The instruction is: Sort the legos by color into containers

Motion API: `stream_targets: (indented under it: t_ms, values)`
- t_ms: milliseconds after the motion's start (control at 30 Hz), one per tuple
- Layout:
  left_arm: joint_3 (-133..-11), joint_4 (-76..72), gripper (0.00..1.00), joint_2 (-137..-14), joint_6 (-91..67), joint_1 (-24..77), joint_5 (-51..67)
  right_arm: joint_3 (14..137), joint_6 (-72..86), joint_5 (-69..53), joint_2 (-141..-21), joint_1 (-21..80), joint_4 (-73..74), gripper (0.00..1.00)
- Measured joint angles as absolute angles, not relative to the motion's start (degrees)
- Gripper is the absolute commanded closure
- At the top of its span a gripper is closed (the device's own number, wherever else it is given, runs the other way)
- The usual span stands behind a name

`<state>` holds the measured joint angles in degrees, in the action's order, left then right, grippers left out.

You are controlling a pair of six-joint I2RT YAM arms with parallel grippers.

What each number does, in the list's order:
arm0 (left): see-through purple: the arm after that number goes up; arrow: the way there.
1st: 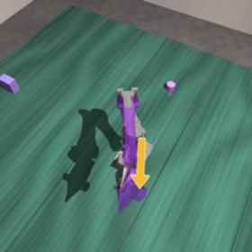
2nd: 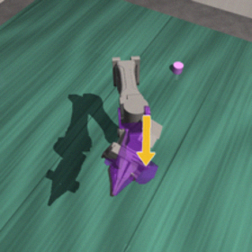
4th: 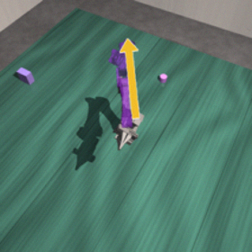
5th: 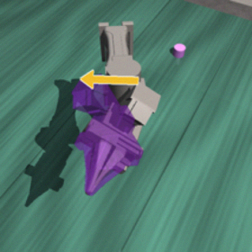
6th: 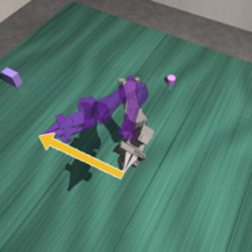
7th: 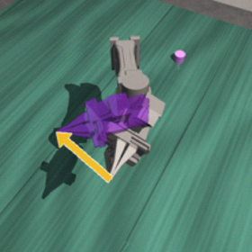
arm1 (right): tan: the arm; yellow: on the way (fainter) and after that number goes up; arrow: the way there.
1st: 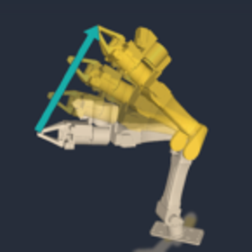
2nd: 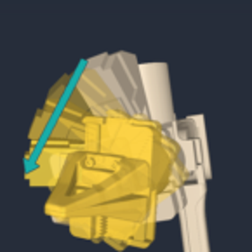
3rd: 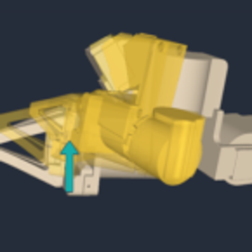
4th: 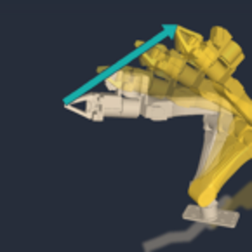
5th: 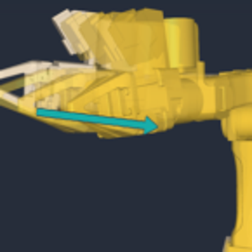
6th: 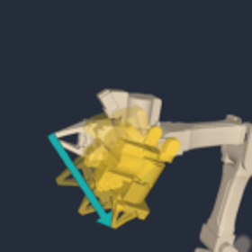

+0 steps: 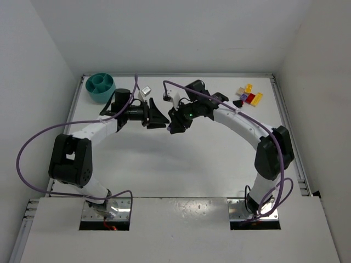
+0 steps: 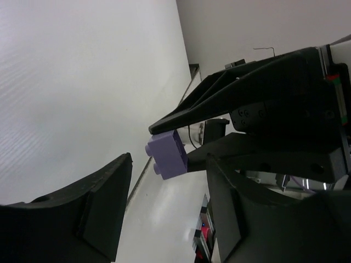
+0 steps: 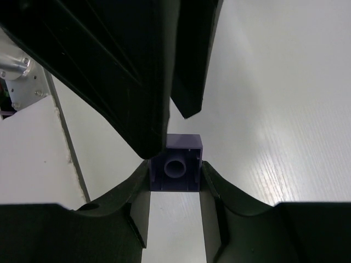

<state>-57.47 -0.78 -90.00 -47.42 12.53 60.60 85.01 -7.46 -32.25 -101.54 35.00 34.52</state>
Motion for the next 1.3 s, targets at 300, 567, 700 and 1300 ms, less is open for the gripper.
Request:
stream_targets:
  t_ms: [300, 567, 700, 1300]
  values:
    - [-56.2, -4.7, 0.48, -90.9, -50.6, 14.0, 62.8, 85.3, -7.5, -30.7, -101.5, 36.6, 34.4, 0.98]
    - [-54.8, -5.9, 0.68, -91.2, -51.6, 13.9, 61.4, 85.5, -7.5, -28.3, -101.5, 37.2, 34.7, 0.98]
    - [-54.1, -6.8, 0.83, -91.2, -51.9, 13.8, 61.4, 85.5, -7.5, -27.0, -101.5, 37.6, 34.8, 0.84]
    - [-79.9, 22.9, 1.00, -91.1, -24.8, -2.4, 42.7, 73.1, -5.3, -19.2, -87.0, 31.2, 28.8, 0.36]
